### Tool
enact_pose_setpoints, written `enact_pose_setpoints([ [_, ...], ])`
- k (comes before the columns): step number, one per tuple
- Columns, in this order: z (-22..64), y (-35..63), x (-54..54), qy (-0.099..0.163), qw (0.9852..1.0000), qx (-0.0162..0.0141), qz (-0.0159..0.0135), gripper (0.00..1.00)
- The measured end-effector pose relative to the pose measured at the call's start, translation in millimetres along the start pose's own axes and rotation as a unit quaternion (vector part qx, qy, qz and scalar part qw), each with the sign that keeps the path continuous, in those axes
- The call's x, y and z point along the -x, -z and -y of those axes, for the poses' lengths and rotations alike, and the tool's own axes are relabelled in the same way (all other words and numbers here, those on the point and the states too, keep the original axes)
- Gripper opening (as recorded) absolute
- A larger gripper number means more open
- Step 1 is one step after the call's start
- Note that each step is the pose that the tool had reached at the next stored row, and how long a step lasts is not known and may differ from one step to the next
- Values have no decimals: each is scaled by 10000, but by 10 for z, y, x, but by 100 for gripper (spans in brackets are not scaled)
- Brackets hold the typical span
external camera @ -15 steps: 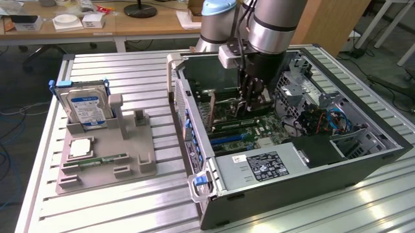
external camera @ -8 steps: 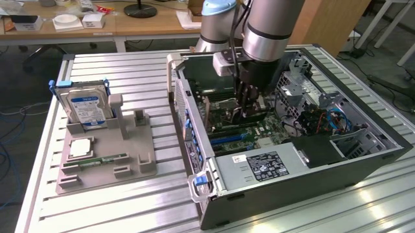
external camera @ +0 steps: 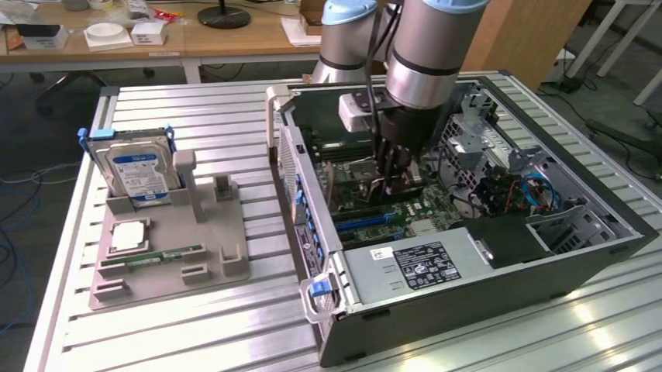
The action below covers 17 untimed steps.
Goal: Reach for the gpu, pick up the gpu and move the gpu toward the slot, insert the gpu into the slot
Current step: 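Insert the gpu into the slot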
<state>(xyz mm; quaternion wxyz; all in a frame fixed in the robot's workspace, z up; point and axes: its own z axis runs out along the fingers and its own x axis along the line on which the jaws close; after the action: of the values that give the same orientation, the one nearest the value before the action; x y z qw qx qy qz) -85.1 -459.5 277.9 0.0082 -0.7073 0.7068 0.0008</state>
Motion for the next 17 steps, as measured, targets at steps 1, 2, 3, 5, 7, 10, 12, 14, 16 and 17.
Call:
enact_pose_setpoints([
  [1, 0, -19, 0, 0, 10000, 0, 1, 27],
  [2, -1, -37, 0, 0, 10000, 0, 0, 27],
  [3, -1, -52, 3, -1, 10000, 0, 1, 27],
  [5, -2, -70, 17, -1, 10000, 0, -1, 27],
  [7, -2, -73, 21, -1, 10000, 0, -1, 27],
  [10, -2, -73, 21, -1, 10000, 1, -1, 27],
  [12, -27, -87, 21, -2, 10000, 0, -1, 27],
  [14, -51, -107, 21, -1, 10000, 0, -1, 27],
  [16, -52, -143, 20, 0, 10000, 0, -1, 27],
  [17, -52, -162, 20, 0, 10000, 0, -1, 27],
])
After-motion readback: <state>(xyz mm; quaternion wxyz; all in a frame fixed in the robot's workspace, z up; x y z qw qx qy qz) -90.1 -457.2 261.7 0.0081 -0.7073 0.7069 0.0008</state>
